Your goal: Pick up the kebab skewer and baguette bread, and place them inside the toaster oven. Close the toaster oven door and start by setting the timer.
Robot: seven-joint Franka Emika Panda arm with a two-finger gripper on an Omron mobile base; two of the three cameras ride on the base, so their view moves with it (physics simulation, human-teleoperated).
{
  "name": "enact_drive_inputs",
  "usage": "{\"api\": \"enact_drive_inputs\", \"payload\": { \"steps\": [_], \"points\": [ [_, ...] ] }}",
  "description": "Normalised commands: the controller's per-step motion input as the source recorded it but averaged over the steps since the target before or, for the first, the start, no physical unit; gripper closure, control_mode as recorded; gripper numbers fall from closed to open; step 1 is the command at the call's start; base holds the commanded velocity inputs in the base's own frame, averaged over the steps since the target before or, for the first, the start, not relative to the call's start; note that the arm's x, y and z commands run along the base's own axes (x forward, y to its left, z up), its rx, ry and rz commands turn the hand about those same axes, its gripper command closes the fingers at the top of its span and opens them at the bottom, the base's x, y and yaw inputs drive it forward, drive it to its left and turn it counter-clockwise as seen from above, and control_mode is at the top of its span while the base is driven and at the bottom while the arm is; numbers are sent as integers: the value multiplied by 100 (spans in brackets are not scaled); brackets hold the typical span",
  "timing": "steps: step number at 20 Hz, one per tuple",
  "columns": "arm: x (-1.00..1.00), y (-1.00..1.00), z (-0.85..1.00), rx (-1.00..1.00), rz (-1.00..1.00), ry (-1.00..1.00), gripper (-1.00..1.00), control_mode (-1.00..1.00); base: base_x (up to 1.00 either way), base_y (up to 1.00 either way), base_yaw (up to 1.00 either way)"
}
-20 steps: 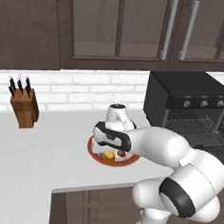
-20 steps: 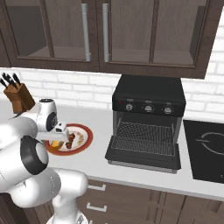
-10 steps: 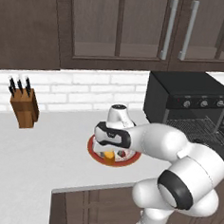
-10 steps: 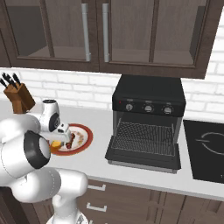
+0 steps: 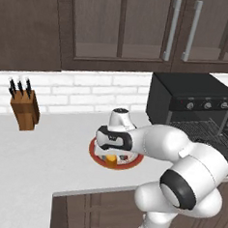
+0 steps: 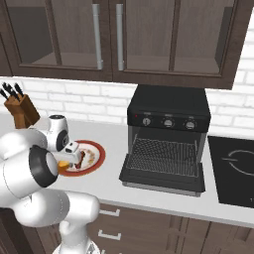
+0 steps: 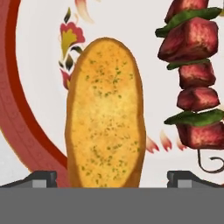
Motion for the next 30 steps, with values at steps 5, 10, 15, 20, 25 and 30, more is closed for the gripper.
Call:
{"api": "enact_drive_inputs", "payload": {
  "steps": [5,10,15,20,25,30],
  "points": [
    [2,0,-6,0,-6,0,-100,-100,0,0,0],
    [11,6,-10,0,-5,0,-100,-100,0,0,0],
    [28,12,-11,0,-3,0,-100,-100,0,0,0],
    [18,1,-7,0,-2,0,-100,-100,0,0,0],
    [4,0,-4,0,-1,0,100,-100,0,0,0],
    [-3,-5,10,2,0,0,100,-100,0,0,0]
  ]
}}
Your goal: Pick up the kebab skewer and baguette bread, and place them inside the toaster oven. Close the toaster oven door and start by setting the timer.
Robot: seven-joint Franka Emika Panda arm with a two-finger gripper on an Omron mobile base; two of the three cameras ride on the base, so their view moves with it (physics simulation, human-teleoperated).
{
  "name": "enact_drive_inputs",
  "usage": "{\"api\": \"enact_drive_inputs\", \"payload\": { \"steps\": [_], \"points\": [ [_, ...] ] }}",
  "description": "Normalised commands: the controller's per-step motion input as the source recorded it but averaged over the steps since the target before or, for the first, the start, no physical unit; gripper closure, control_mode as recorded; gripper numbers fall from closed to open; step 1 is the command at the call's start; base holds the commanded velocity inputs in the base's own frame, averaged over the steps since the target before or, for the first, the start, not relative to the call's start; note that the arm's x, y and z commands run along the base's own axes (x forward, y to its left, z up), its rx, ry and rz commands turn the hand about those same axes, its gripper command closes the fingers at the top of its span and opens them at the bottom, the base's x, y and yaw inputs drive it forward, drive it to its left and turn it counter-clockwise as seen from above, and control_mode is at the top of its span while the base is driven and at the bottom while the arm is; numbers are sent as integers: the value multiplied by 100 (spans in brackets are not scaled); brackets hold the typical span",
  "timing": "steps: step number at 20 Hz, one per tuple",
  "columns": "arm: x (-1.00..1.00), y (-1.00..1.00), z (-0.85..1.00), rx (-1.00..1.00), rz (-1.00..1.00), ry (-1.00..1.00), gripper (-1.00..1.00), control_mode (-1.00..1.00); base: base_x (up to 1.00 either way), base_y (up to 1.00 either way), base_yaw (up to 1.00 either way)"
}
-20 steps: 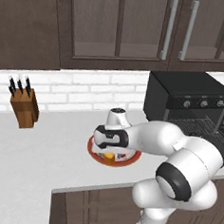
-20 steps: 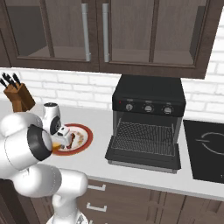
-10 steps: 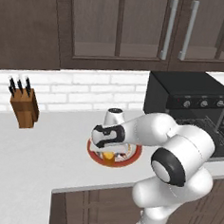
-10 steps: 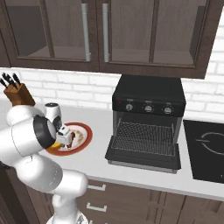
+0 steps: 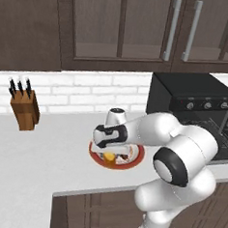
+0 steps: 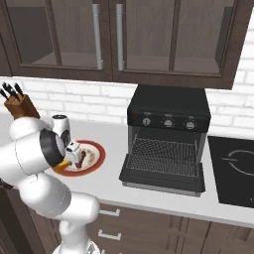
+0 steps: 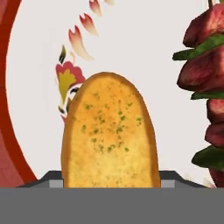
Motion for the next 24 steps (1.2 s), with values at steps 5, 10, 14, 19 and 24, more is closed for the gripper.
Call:
{"api": "enact_drive_inputs", "payload": {
  "steps": [5,10,14,19,24],
  "points": [
    [-30,-48,98,5,0,-1,100,-100,0,0,0],
    [-51,-86,85,0,3,-1,100,-100,0,0,0],
    [-26,-100,48,0,0,-1,100,-100,0,0,0],
    [0,-100,41,0,0,-3,100,-100,0,0,0],
    [0,-100,21,0,0,-2,100,-100,0,0,0]
  ]
}}
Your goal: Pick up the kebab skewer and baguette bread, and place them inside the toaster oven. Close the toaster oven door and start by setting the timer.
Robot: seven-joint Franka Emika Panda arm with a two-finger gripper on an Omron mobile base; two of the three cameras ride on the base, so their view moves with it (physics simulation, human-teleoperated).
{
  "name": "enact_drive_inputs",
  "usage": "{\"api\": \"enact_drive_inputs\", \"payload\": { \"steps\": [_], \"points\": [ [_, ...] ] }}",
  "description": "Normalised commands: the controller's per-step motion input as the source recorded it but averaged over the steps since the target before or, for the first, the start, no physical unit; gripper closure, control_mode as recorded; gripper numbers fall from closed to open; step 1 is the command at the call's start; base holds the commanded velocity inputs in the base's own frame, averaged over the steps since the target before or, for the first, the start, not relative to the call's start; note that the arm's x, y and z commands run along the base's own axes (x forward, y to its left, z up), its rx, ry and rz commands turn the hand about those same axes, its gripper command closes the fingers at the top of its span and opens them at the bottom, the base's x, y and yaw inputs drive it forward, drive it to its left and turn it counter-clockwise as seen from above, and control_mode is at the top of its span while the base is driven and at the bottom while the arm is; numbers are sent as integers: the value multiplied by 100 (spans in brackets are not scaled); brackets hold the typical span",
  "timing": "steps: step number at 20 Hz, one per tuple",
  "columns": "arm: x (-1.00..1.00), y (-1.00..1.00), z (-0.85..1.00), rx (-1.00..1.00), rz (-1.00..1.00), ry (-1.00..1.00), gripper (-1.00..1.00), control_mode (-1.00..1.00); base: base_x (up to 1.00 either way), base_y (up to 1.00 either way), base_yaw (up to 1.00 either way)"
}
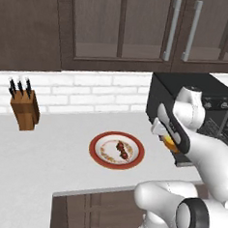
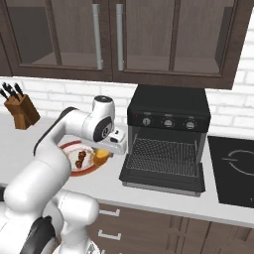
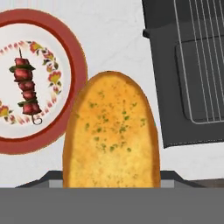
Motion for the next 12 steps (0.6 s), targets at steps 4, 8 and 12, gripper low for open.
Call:
{"api": "enact_drive_inputs", "payload": {
  "steps": [4,8,12],
  "points": [
    [15,-100,1,-2,0,-6,100,-100,0,0,0],
    [14,-99,0,-4,0,-10,100,-100,0,0,0],
    [40,-91,0,-1,0,-8,100,-100,0,0,0]
  ]
}}
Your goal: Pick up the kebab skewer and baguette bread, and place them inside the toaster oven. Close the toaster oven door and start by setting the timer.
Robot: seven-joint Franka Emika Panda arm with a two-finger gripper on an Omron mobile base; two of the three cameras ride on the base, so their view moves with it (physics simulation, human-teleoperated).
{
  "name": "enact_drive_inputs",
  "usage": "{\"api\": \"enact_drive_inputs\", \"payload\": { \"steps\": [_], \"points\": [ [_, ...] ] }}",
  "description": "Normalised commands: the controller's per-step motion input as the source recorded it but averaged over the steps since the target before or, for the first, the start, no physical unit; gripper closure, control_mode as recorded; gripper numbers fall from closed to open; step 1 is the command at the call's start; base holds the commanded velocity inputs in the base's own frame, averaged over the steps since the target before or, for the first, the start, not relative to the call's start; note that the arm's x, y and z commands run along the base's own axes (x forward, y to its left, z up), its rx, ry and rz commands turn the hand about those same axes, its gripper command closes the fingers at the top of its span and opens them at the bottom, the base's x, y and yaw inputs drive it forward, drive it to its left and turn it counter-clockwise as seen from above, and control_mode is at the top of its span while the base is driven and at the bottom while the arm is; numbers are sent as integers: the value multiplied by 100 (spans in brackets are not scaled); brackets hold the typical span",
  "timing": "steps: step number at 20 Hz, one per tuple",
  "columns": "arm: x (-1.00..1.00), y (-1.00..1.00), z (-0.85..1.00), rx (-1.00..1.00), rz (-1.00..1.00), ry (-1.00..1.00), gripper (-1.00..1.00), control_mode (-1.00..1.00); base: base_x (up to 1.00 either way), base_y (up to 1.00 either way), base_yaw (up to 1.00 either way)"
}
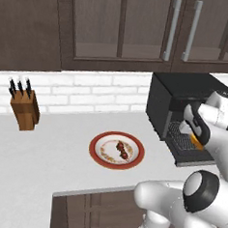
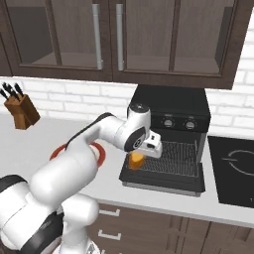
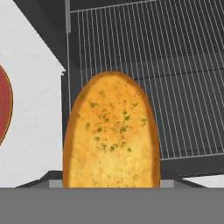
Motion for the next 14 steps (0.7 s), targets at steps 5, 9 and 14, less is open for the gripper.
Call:
{"api": "enact_drive_inputs", "payload": {
  "steps": [5,9,14],
  "points": [
    [5,-19,0,-1,0,-22,100,-100,0,0,0],
    [17,-30,0,0,0,-8,100,-100,0,0,0],
    [5,0,-4,0,0,0,100,-100,0,0,0]
  ]
}}
